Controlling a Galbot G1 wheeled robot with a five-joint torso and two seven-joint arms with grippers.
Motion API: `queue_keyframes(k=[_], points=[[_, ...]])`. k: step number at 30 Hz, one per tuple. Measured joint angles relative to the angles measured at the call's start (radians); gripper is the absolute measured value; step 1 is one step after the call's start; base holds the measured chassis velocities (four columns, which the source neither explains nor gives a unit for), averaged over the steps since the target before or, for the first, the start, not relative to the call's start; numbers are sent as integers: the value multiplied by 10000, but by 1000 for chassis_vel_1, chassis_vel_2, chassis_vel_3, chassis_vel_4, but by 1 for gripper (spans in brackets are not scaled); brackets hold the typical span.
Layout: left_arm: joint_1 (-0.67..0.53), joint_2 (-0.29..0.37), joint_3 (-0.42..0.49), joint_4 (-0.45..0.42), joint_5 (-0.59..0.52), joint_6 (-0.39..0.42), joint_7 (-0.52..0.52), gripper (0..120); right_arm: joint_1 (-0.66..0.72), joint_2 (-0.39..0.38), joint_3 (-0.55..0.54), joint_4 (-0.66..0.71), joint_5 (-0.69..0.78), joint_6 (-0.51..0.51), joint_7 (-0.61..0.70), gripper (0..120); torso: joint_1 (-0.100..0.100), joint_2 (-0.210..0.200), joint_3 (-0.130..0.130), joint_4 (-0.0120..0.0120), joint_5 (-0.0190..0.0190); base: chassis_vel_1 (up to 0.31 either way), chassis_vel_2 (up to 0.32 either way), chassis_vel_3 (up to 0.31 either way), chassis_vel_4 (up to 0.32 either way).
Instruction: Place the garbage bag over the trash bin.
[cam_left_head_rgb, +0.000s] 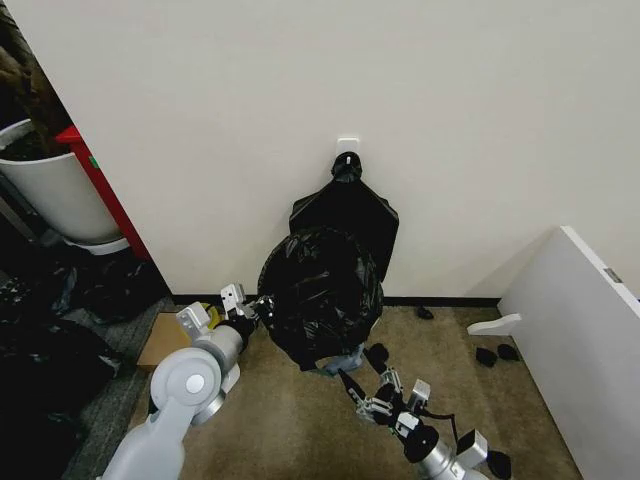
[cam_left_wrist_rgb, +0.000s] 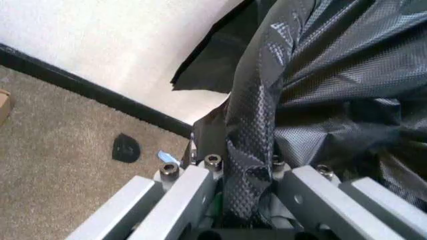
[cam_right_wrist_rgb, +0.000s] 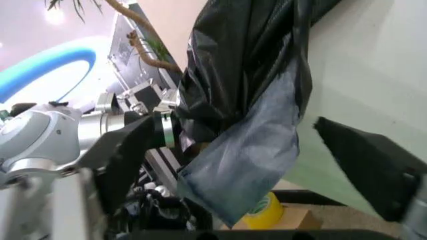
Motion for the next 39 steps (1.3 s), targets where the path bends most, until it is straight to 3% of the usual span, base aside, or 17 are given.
queue_keyframes(k=[3,17,19,23,33,37,39], points=[[-20,-20,10,1,0,0,-9,0,23,-9,39,-160,-216,0,-65,70,0,0,0,0,0,0,0,0,0],[-42,-23,71,1,-6,-1,-23,0,122,21,147,-506,-349,-10,-505,25,0,0,0,0,1,0,0,0,0],[-71,-3,72,1,-16,-1,-26,0,161,36,170,-553,-372,-24,-515,13,0,0,0,-1,1,0,0,0,0],[-56,3,72,-40,-28,2,-39,0,266,65,253,-788,-1032,-4,69,0,0,0,0,0,0,0,0,0,0],[439,164,141,-899,-107,281,-228,0,1029,323,607,-2472,-3501,718,685,0,0,-1,0,1,3,0,0,0,0],[549,204,139,-1121,-110,353,-299,0,1166,352,574,-2585,-4483,911,2277,0,0,0,0,0,-1,0,0,0,0],[534,203,139,-1080,-105,354,-299,0,1222,363,560,-2679,-4550,1120,2329,0,0,0,0,0,2,0,0,0,0]])
